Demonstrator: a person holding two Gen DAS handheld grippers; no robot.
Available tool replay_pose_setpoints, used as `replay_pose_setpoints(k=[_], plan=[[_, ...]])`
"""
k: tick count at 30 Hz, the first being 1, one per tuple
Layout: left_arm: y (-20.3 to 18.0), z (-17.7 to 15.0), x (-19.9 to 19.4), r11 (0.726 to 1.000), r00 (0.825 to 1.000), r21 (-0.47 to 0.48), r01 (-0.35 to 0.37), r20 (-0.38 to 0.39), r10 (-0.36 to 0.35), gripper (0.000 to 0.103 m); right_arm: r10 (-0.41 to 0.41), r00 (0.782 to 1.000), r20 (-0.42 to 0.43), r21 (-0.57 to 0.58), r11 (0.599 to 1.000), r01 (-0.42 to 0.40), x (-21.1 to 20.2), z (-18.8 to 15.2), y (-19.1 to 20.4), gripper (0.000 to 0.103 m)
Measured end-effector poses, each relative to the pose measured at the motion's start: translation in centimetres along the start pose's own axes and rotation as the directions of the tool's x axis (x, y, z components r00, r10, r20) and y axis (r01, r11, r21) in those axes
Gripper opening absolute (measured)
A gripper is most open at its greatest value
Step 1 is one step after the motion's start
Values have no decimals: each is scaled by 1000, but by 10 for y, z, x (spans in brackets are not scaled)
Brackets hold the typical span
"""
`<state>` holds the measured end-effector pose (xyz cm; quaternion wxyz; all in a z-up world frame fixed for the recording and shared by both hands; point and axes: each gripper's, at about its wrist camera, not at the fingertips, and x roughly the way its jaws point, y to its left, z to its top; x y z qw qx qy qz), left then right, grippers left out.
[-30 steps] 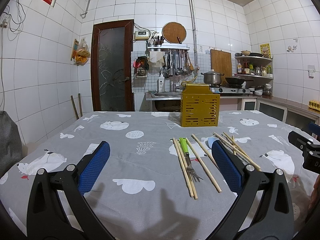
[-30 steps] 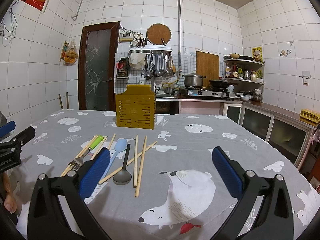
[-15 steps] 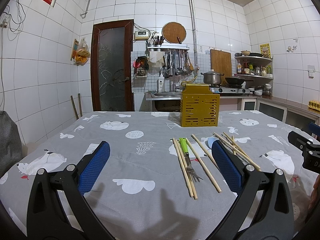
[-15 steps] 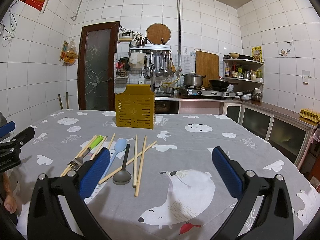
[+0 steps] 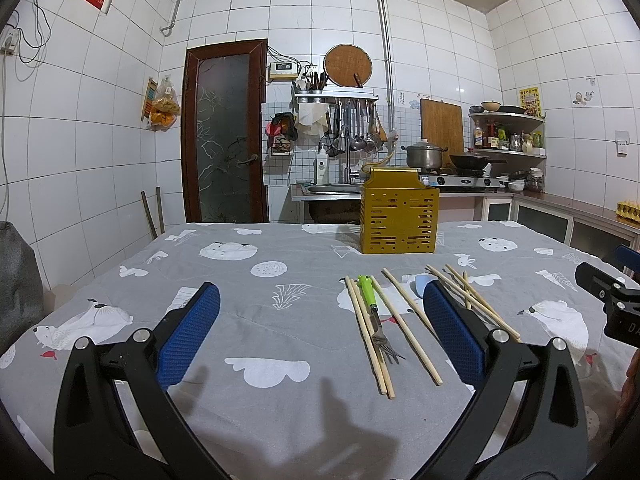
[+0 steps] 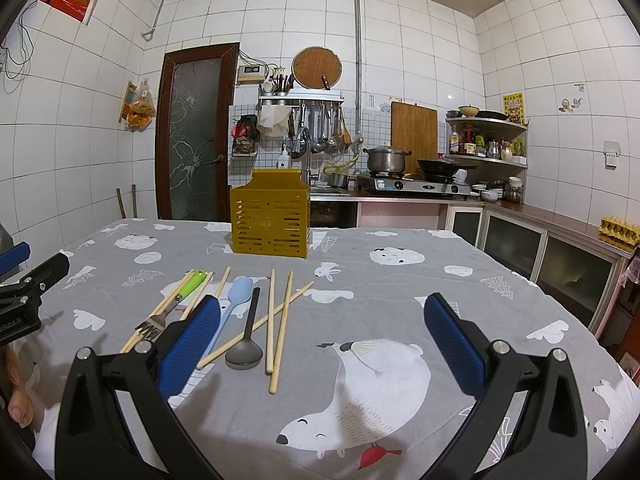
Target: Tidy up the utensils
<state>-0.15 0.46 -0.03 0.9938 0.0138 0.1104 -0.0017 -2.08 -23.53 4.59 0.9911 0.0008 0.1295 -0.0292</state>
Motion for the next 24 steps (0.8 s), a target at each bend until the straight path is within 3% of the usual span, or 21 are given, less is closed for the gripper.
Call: replay_pose_setpoints(k=[24], plan=[[-14,3,-2,1000,1000,6,-18,3,18,98,14,999,30,15,1000,-14,-8,3,-7,99]])
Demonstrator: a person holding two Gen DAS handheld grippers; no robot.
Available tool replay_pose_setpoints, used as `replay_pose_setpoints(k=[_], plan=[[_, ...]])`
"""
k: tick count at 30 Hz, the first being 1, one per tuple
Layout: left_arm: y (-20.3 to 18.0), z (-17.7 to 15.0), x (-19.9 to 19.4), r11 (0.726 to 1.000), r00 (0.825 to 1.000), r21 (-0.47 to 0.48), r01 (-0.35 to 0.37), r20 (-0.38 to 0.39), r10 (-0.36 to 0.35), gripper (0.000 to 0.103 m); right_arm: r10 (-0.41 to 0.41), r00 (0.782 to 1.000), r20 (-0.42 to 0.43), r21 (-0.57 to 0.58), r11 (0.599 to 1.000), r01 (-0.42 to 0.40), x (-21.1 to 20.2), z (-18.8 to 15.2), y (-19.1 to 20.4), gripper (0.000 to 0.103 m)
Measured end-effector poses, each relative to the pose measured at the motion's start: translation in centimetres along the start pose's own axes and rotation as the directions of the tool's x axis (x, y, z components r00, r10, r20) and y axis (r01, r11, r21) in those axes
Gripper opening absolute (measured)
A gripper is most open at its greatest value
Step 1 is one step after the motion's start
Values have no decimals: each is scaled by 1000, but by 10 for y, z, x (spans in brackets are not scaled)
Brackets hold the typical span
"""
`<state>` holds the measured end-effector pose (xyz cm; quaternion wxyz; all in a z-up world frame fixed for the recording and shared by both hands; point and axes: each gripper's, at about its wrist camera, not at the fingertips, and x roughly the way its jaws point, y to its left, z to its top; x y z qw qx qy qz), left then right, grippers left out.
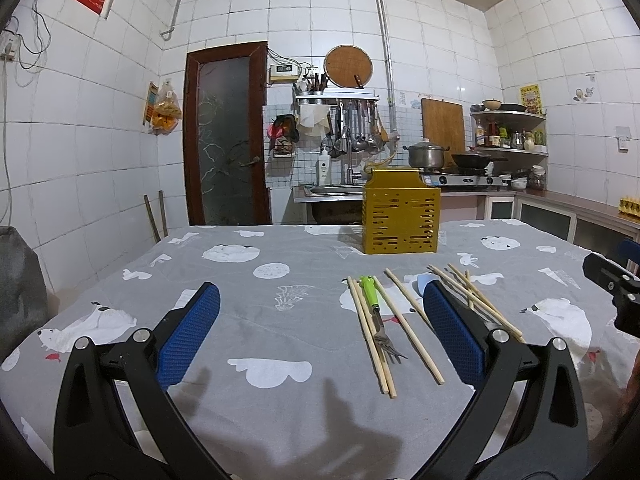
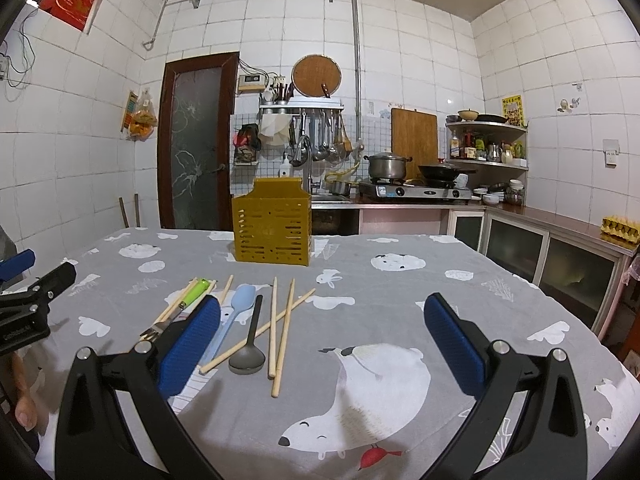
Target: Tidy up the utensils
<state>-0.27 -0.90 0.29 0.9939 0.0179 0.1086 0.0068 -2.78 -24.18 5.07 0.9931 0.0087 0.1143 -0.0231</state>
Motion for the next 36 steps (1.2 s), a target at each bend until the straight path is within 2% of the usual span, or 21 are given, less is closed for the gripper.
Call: replay_pose_setpoints(k=[9,12,18,21,26,32,36], plan=[[11,-3,2,999,1000,-49,6,-13,-7,98,19,1000,4,5,1000,-19,0,-1,2,99],[9,-5,4,999,998,-30,42,-47,-43,98,19,1000,0,15,1000,-19,1,-1,-1,99],[0,0,22,997,988,4,74,-136,-72,98,13,999,-39,32,999,-11,10,2,-3,99],[5,14,38,996,981,-31,83,-171,-87,98,18,997,-68,44,999,-15,23,10,-8,99],[24,48,77,978,961,-171,117,-230,-155,98,20,998,-67,71,997,-15,44,36,-13,99],[21,80,114,988,956,-112,104,-264,-131,98,41,991,-128,98,995,-28,86,76,-12,99],[20,101,143,990,952,-94,100,-282,-123,98,37,988,-148,58,998,-29,116,99,-2,99]])
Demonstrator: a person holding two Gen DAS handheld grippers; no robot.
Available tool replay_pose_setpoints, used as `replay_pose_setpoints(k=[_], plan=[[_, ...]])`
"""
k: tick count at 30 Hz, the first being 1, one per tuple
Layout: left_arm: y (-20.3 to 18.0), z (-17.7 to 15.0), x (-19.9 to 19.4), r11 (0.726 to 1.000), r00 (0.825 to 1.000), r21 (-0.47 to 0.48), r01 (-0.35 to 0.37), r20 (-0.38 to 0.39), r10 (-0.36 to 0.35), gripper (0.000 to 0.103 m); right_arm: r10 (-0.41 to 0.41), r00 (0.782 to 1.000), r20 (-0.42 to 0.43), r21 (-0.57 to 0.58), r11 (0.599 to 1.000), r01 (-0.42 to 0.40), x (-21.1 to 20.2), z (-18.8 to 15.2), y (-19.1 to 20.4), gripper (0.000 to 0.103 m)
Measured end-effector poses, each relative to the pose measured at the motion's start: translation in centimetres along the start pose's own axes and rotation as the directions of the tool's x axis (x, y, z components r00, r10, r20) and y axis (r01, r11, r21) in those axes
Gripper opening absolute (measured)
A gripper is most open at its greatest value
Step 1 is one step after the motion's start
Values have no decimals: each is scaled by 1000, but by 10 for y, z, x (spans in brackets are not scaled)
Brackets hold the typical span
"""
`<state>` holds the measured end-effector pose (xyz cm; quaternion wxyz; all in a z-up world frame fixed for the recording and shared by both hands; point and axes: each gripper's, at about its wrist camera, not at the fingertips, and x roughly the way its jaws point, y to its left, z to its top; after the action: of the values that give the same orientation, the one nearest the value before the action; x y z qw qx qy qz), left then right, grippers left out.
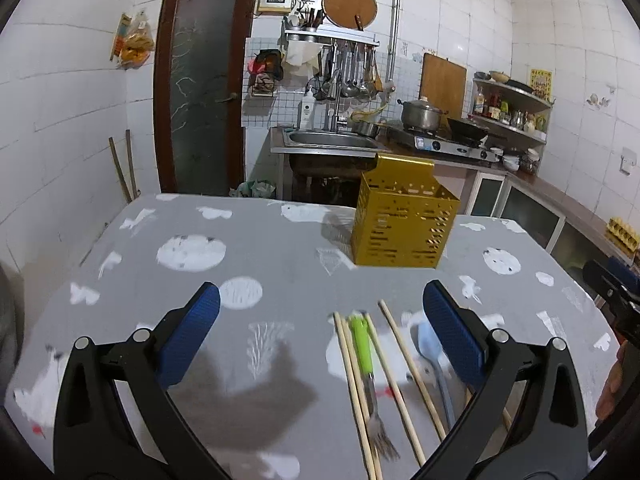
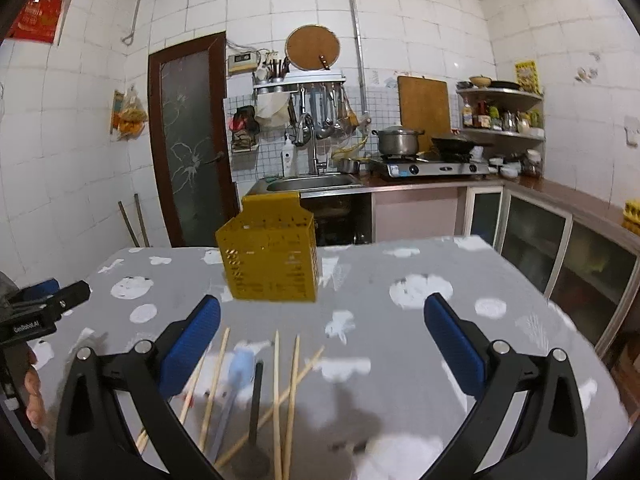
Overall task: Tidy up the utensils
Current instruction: 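Move both tools down toward the loose wooden chopsticks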
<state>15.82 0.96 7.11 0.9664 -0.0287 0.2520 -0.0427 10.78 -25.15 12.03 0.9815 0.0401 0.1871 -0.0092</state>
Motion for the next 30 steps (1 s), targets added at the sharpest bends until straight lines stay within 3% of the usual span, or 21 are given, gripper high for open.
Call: replay_pose_setpoints(k=[7,16,20,24,27,30], plan=[[2,18,51,999,996,-35,20,-91,-23,98,-15,990,-143,-7,1000,14,74,2,11,99],[6,-6,112,1000,975,-28,-8,-220,2,98,-57,963,-263,-24,998,52,130,-29,4,99],[12,-18,131,998,958,-69,2,-287,-22,98,-73,946,-315,-37,997,64,150,-41,2,98],[10,-28,138,999,953,-42,-13,-301,-1,98,-66,928,-367,-27,998,60,165,-50,-1,83],[7,-34,143,999,947,-37,-7,-320,-6,94,-50,917,-396,-11,999,50,172,-55,-1,79],[5,-39,151,1000,932,-29,2,-362,-12,78,-33,910,-413,-4,999,34,177,-59,2,69]])
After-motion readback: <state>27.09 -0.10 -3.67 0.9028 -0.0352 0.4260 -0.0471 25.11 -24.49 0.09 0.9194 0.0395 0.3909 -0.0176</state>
